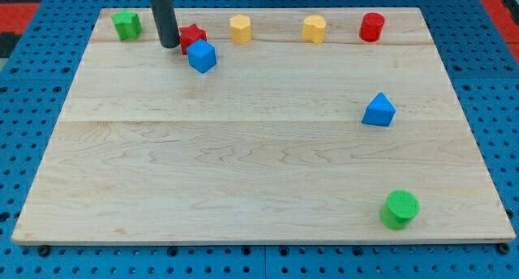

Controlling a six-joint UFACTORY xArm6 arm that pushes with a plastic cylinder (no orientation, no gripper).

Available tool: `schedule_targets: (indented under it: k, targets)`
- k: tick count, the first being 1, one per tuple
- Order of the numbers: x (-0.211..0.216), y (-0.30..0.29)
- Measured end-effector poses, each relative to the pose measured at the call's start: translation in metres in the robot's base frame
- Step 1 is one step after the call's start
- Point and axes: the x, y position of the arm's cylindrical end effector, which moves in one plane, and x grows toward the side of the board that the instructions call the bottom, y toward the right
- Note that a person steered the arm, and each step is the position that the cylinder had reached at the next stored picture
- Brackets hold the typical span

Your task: Move the blue cube close to the bottom of the yellow hexagon

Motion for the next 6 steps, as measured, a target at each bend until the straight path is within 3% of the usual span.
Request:
schedule_targets:
  k: [2,4,6]
  targets:
    - [0.044,0.003]
    - [0.044,0.073]
    - [0.003,0.062]
